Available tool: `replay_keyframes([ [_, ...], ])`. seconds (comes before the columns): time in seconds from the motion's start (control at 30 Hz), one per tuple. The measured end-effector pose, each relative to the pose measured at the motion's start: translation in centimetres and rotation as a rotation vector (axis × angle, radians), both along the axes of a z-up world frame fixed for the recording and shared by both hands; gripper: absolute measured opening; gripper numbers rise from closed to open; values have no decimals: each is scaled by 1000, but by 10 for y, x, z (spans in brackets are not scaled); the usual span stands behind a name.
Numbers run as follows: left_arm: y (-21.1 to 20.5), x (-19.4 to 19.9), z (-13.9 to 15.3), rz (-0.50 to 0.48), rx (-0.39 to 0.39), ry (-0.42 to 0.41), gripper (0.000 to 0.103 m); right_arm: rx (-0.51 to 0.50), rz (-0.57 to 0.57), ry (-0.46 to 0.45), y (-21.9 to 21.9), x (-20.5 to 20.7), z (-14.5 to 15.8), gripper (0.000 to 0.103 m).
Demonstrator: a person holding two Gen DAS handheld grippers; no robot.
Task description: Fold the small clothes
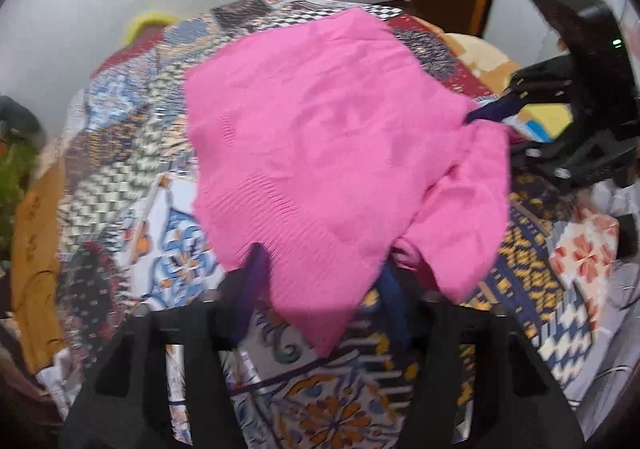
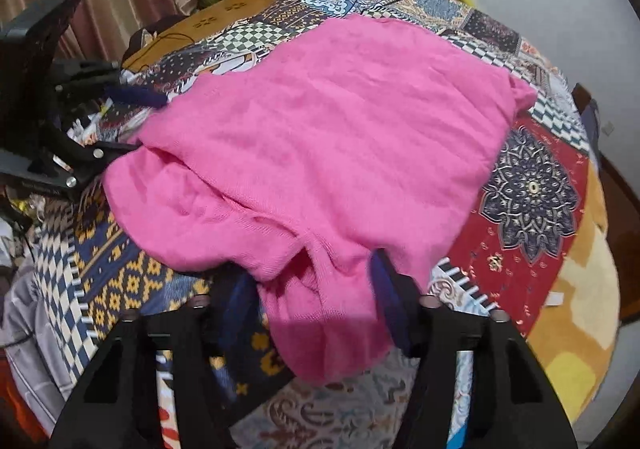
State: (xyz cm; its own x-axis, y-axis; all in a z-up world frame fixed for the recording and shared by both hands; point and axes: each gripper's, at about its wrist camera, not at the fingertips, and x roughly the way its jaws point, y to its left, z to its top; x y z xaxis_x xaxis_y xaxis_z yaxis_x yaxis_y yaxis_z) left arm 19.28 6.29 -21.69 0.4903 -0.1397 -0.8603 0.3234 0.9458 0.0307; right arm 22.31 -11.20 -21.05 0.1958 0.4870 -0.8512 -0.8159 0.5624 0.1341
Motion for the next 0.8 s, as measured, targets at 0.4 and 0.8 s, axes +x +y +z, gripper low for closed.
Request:
replay_keyframes([
  [0.4,8,20,23,69,-99,5,11,123,-45,39,-12,10,35,13],
  [0.8,26,92,85,128,-216,-32,11,229,-93,-39,-9,79,101,9],
])
